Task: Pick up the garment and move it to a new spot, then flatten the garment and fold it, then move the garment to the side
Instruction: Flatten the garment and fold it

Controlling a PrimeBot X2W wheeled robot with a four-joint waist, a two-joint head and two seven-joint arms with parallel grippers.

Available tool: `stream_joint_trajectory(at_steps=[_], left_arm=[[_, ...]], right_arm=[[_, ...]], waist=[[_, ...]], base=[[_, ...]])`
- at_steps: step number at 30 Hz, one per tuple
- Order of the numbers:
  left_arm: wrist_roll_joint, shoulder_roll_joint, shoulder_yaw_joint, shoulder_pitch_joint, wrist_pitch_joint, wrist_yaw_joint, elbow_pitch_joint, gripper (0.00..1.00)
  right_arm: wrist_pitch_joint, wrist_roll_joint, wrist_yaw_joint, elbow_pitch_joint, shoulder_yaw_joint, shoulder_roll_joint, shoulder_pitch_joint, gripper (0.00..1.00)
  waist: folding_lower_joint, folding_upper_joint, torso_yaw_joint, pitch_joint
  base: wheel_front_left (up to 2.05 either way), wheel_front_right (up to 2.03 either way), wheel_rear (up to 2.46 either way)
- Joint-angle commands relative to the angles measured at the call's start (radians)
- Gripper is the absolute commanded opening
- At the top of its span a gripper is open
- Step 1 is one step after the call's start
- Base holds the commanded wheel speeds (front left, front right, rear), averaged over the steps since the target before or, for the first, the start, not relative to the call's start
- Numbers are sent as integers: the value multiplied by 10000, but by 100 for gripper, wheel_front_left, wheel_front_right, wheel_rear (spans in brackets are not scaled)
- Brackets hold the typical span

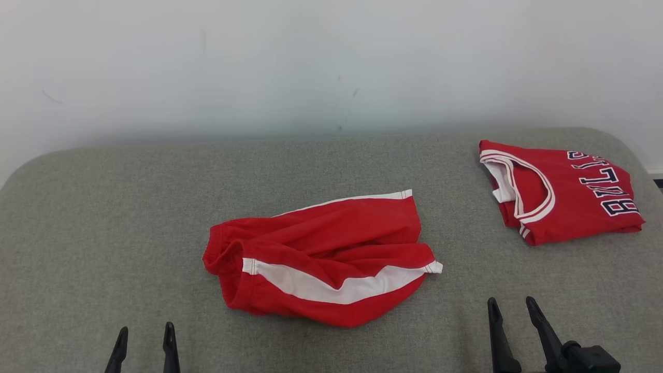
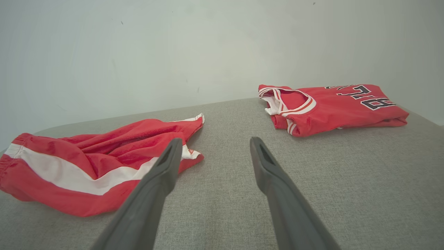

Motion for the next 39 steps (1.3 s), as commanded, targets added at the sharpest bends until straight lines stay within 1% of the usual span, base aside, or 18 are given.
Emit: stream_joint_trajectory(at_steps=[1,21,28,33,39], left_arm=[[34,-15,-16,205,-38,67,-30,100],[-34,-14,-185,304,-38,316,-151,100],[-42,-15,-216,309,-38,341,-199,100],[-127,-15,-273,117,-38,252,-129,100],[-33,-10,-499,-660,-37,-79,417,100]], right_arm=[[-38,-44,-18,-16,23,-2,32,100],[-38,-36,-18,57,45,-2,9,100],[-38,-16,-18,62,62,-2,-16,100],[-38,-27,-18,100,65,-2,-37,100],[-39,-189,-18,702,434,-2,-543,100]], waist=[[0,0,-4,-7],[0,0,-43,3],[0,0,-61,41],[0,0,-58,104],[0,0,-88,366]], base=[[0,0,0],[0,0,0],[0,0,0],[0,0,0],[0,0,0]])
